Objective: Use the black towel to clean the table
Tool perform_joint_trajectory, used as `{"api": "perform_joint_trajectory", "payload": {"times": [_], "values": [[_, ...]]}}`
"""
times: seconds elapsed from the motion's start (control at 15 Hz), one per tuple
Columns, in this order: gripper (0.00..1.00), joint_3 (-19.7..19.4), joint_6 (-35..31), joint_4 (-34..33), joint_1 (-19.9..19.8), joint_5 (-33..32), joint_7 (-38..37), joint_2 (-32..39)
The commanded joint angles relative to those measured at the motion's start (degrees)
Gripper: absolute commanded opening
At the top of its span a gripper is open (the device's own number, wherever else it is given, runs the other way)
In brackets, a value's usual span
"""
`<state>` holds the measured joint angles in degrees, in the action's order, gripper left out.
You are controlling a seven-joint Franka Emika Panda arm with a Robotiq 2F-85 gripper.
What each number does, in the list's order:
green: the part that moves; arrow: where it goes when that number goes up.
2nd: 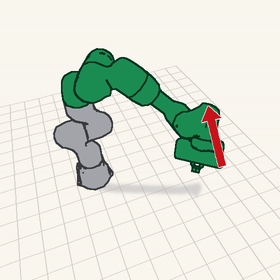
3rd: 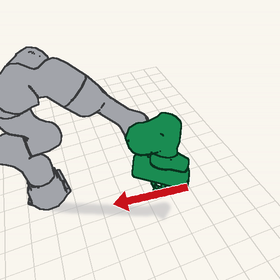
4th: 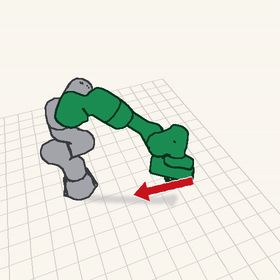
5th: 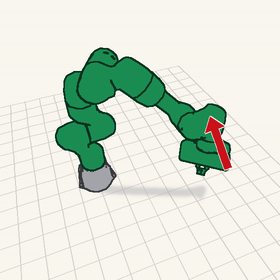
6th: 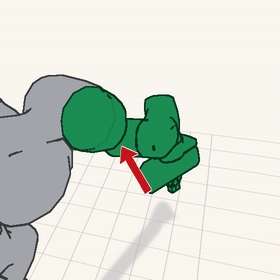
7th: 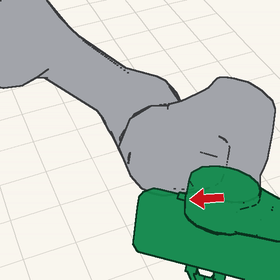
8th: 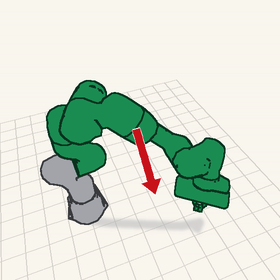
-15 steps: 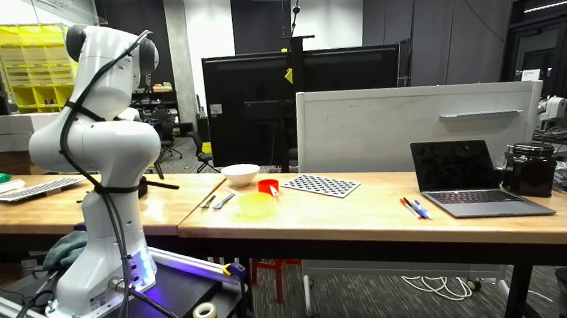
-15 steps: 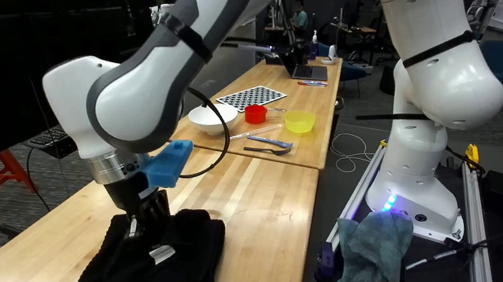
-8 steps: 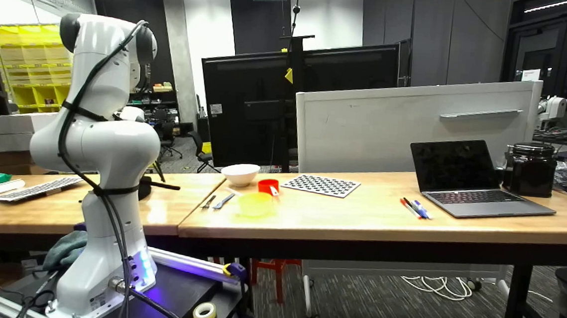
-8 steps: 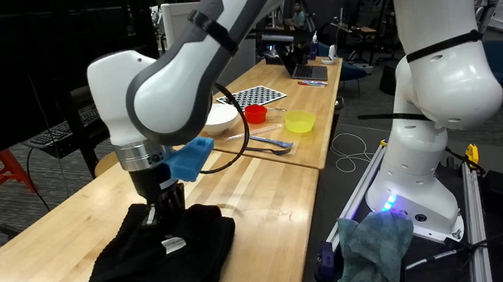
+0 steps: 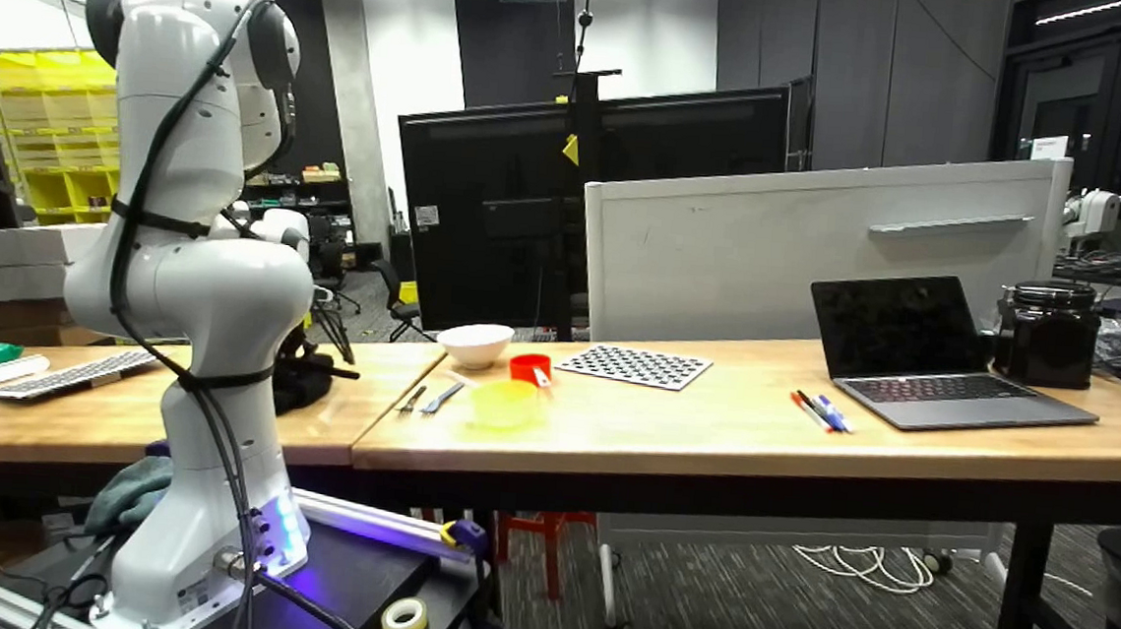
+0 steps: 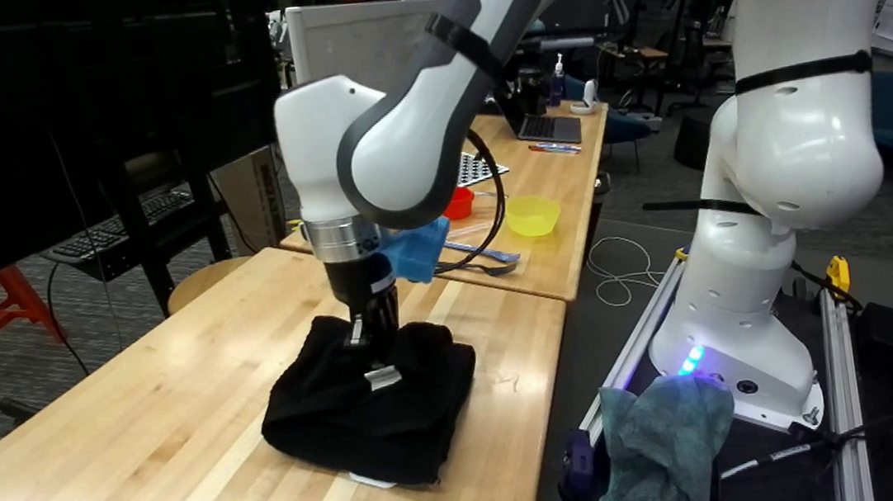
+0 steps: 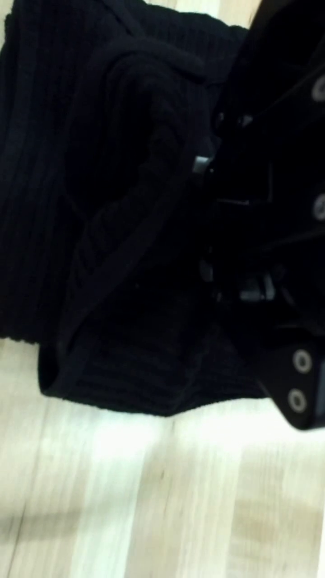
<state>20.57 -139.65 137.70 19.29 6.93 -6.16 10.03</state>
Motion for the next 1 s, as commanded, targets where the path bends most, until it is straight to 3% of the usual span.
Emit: {"api": "perform_joint_trajectory", "payload": {"times": [0.0,0.93], "values": [[0.04,-1.74,-2.97,7.64,-2.30,0.93,4.84,-2.23],[0.04,-8.84,-3.76,16.82,-7.82,0.67,14.47,-8.91]]}}
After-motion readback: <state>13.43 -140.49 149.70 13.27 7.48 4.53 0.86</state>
